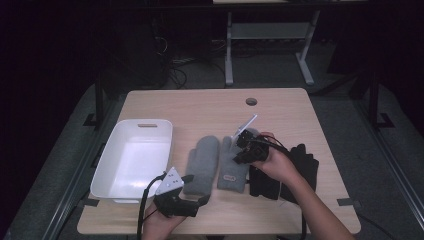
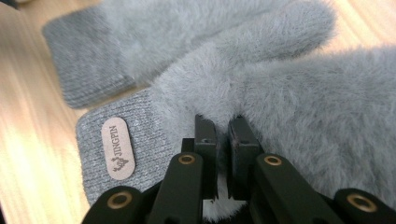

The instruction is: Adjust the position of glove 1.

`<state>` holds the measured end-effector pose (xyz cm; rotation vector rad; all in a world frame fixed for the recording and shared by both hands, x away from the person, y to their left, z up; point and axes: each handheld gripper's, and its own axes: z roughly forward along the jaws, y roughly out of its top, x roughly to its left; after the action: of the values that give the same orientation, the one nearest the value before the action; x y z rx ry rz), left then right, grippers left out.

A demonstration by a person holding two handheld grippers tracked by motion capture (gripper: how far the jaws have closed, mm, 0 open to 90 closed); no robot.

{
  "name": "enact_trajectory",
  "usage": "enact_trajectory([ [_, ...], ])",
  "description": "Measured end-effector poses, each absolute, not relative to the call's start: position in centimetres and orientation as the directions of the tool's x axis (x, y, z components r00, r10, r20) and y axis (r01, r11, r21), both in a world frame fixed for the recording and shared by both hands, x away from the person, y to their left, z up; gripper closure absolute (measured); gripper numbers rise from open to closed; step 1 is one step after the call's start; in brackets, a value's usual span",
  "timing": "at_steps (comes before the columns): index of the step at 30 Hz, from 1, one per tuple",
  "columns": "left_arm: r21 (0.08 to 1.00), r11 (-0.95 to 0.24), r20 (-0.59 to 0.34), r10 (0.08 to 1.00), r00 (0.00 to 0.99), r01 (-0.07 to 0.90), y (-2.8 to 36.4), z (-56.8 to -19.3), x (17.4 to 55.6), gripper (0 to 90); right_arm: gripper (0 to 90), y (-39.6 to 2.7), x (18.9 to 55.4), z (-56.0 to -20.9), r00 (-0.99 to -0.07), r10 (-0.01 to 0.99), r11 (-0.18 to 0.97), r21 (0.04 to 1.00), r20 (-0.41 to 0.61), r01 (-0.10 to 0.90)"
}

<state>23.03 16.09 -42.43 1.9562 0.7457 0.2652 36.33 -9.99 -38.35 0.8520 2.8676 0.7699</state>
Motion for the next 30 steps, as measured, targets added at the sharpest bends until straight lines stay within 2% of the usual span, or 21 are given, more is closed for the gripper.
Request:
enact_trajectory([
  [12,0.881,-0.296,-0.117,0.62,0.776,0.369,16.7,-41.7,22.8,15.8,87.2,-7.2,36.5,-36.3,-0.872,0.482,0.733,0.506,0.086,0.455],
  [19,0.893,-0.282,-0.107,0.626,0.773,0.351,16.9,-41.2,22.7,15.8,87.4,-4.8,37.2,-35.5,-0.884,0.442,0.717,0.531,0.154,0.451],
  [24,0.897,-0.271,-0.11,0.628,0.77,0.349,17.0,-41.2,22.7,15.8,87.3,-3.3,38.0,-36.0,-0.878,0.426,0.715,0.514,0.216,0.474],
  [30,0.897,-0.26,-0.121,0.633,0.764,0.358,17.2,-41.1,22.8,15.8,87.3,-1.7,38.5,-36.7,-0.879,0.409,0.727,0.495,0.243,0.475],
])
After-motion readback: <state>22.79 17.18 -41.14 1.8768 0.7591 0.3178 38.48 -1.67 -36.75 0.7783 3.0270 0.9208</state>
